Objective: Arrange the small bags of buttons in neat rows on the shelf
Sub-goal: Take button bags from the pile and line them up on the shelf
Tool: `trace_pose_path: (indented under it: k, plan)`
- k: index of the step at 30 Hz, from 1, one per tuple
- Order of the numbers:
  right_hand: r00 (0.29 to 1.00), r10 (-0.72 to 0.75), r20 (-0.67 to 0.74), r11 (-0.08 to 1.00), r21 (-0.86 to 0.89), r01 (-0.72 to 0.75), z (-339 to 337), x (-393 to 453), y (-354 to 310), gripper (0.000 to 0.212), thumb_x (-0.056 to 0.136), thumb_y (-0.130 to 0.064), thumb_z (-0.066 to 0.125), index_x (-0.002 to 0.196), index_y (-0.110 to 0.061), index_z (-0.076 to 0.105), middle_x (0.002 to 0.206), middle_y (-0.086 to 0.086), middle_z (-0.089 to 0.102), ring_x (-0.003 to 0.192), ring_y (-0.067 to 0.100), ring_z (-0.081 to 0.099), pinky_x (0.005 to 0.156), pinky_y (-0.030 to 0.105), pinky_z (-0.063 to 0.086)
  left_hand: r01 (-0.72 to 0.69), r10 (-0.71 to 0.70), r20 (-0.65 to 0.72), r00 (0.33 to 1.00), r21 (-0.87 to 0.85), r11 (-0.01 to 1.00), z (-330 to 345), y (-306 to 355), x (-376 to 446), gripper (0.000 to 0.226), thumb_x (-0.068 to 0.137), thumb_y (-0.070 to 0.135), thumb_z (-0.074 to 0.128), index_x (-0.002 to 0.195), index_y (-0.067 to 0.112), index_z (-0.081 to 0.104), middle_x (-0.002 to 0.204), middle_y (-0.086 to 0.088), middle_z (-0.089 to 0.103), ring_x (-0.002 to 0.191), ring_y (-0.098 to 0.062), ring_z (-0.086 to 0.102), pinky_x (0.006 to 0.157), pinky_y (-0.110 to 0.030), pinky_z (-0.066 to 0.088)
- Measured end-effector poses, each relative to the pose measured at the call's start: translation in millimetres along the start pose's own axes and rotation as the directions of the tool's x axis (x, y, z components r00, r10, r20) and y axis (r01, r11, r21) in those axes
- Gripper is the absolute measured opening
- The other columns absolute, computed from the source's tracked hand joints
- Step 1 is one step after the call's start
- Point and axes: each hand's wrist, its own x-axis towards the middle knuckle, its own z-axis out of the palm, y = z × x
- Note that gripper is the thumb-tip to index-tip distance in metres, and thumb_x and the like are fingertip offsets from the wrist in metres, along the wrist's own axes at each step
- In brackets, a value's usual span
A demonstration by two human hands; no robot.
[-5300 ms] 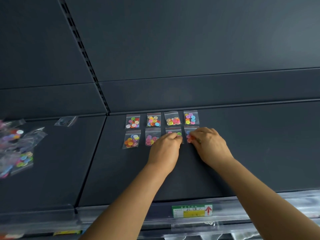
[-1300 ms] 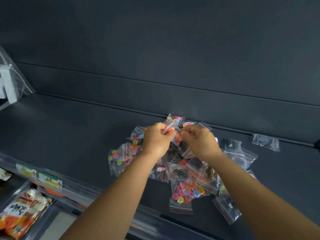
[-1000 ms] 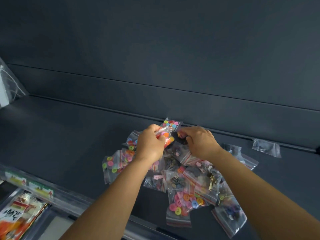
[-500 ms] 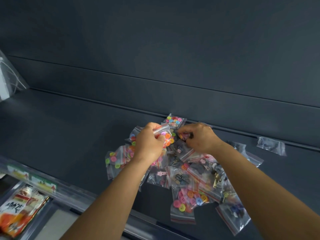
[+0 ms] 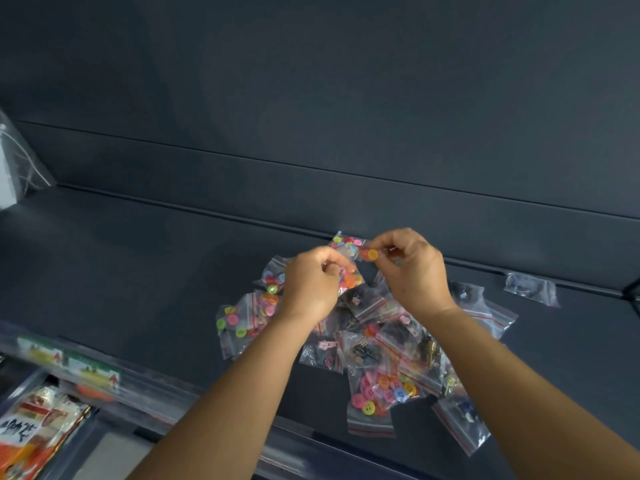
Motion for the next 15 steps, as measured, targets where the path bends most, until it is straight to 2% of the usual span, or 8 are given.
trace_pose_path:
  k: [1,3,4,6,8,10,12,15]
  plan:
    - [1.0,0.003,-0.013,1.0,0.0,-0.003,-1.3,-4.6,-3.1,0.012,0.079,-0.002,0.07,0.079,-0.014,0.068,0.081,-0.009,0.059,0.068,-0.005,0.056,0.067,0.0,0.04,-0.011,0.011,0.03,0.999,-0.003,1.0,1.8,4.0,-2.0,0.033,0.092,0.003,0.047,0.085,0.025,0.07,0.081,0.002,0.07,0.047,-0.012,0.055,0.04,-0.017,0.034]
    - [0.999,-0.016,-0.03,1.0,-0.008,0.015,-4.3,-14.3,-7.5,0.013,0.078,-0.001,0.07,0.076,-0.014,0.067,0.079,-0.01,0.058,0.068,-0.005,0.056,0.067,0.0,0.04,-0.005,0.008,0.064,0.998,-0.037,0.999,5.0,13.1,-6.8,0.031,0.093,0.007,0.044,0.095,0.015,0.074,0.089,-0.007,0.073,0.066,-0.027,0.06,0.052,-0.03,0.043]
    - [0.998,-0.041,-0.039,0.999,-0.023,0.041,-6.2,-19.0,-8.7,0.014,0.078,0.0,0.07,0.075,-0.013,0.068,0.079,-0.011,0.059,0.067,-0.005,0.056,0.067,0.0,0.04,0.003,0.002,0.064,0.998,-0.07,0.998,6.8,16.0,-8.2,0.029,0.094,0.012,0.044,0.094,0.011,0.073,0.085,-0.01,0.072,0.066,-0.029,0.059,0.055,-0.033,0.044]
    - [0.993,-0.104,-0.059,0.994,-0.051,0.102,-11.2,-28.4,-9.4,0.014,0.076,0.003,0.071,0.076,-0.011,0.071,0.08,-0.011,0.061,0.072,-0.003,0.057,0.071,-0.002,0.04,0.011,-0.004,0.049,0.999,-0.145,0.989,10.7,18.9,-10.5,0.031,0.094,0.025,0.049,0.082,0.005,0.07,0.071,-0.008,0.068,0.059,-0.02,0.057,0.058,-0.03,0.044]
    - [0.991,-0.113,-0.066,0.993,-0.04,0.111,-18.7,-37.3,-10.6,0.018,0.075,0.008,0.07,0.077,-0.01,0.073,0.082,-0.01,0.064,0.082,-0.005,0.057,0.075,-0.002,0.04,0.003,0.004,0.038,0.999,-0.197,0.98,16.0,17.0,-10.8,0.031,0.091,0.03,0.055,0.079,0.006,0.071,0.069,-0.008,0.069,0.064,-0.019,0.063,0.066,-0.036,0.055]
    - [0.995,-0.075,-0.071,0.997,-0.01,0.074,-27.8,-46.3,-14.7,0.023,0.076,0.01,0.067,0.076,-0.011,0.074,0.083,-0.009,0.067,0.083,-0.007,0.059,0.076,0.0,0.041,-0.009,0.019,0.045,0.999,-0.224,0.975,19.8,16.8,-13.0,0.025,0.09,0.026,0.058,0.082,0.008,0.073,0.072,-0.007,0.072,0.07,-0.019,0.068,0.073,-0.043,0.057]
    - [0.996,-0.015,-0.093,1.0,0.007,0.016,-36.9,-56.1,-20.4,0.024,0.078,0.008,0.065,0.075,-0.014,0.073,0.084,-0.011,0.067,0.083,-0.009,0.059,0.074,0.002,0.041,-0.034,0.046,0.047,0.998,-0.23,0.973,22.3,20.0,-19.0,0.023,0.089,0.025,0.058,0.08,0.011,0.074,0.071,-0.006,0.072,0.069,-0.017,0.067,0.072,-0.044,0.057]
    - [0.972,0.161,-0.17,0.987,0.035,-0.157,-50.4,-71.2,-27.9,0.027,0.083,0.003,0.061,0.075,-0.021,0.069,0.078,-0.015,0.063,0.07,-0.007,0.057,0.064,0.003,0.041,-0.082,0.09,0.018,0.996,-0.259,0.962,25.1,25.6,-27.8,0.027,0.089,0.026,0.058,0.076,0.006,0.071,0.073,-0.016,0.069,0.066,-0.021,0.063,0.071,-0.048,0.057]
